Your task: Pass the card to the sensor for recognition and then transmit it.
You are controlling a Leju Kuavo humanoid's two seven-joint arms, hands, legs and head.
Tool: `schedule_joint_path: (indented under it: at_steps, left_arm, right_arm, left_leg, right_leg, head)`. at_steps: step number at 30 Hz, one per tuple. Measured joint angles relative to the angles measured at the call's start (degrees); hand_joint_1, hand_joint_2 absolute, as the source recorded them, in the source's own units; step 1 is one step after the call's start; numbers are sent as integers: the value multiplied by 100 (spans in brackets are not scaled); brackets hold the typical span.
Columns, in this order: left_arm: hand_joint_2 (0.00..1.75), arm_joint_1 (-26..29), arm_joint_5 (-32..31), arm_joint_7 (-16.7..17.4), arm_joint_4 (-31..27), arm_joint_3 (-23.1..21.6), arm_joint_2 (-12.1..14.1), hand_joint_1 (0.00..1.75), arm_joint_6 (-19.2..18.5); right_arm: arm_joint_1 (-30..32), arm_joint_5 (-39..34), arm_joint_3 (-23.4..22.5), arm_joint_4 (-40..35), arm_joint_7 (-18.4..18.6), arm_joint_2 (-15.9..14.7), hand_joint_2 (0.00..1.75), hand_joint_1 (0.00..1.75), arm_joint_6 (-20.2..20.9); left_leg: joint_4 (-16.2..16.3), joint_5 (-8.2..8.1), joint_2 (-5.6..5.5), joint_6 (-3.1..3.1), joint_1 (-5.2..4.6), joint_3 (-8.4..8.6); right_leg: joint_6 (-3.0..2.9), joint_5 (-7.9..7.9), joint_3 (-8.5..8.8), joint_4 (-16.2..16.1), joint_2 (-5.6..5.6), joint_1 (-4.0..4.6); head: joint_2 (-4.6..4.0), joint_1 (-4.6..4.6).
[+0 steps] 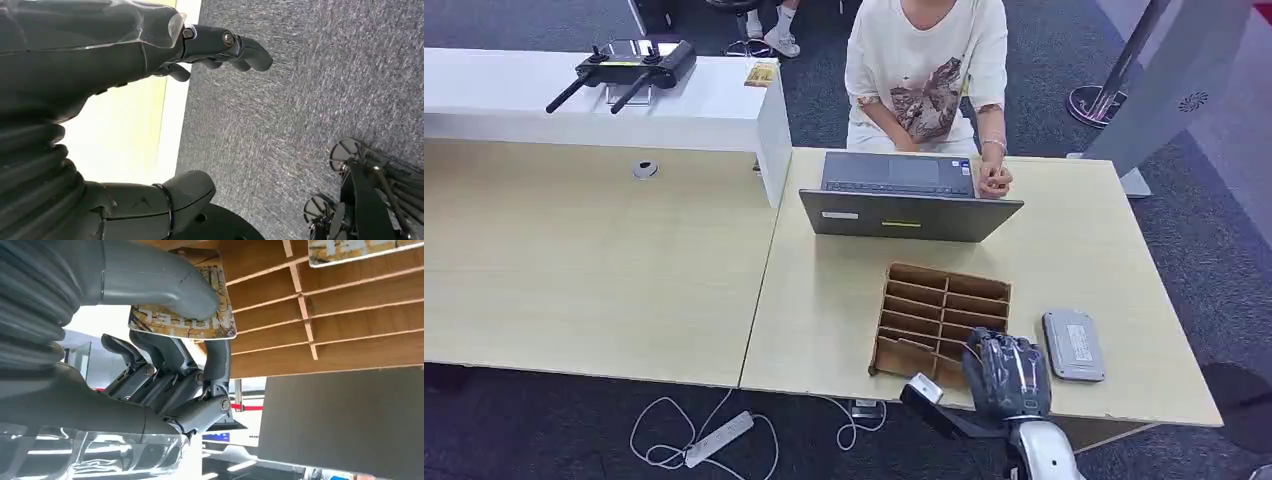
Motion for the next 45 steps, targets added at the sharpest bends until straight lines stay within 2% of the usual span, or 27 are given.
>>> schedule_joint_path:
  at_steps: [21, 30, 45]
  left_arm:
    - [175, 0, -48, -22, 0, -7, -13, 0, -15]
    - [175, 1, -81, -70, 0, -17, -13, 0, -24]
    - [175, 2, -122, -114, 0, -31, -20, 0, -24]
  right_arm:
    - [156, 199, -227, -253, -144, 114, 175, 175, -321]
    - [191, 46, -280, -411, -507, 114, 175, 175, -979]
    - [270, -529, -341, -542, -1117, 114, 175, 175, -1506]
  left_leg:
    - [0, 0, 0, 0, 0, 0]
    - [0, 0, 0, 0, 0, 0]
    - [0, 0, 1, 0, 0, 0]
  right_leg:
    - [0, 0, 0, 0, 0, 0]
    - [0, 0, 0, 0, 0, 0]
    - [0, 0, 0, 0, 0, 0]
  head:
    - [0, 0]
    - [0, 0]
    - [0, 0]
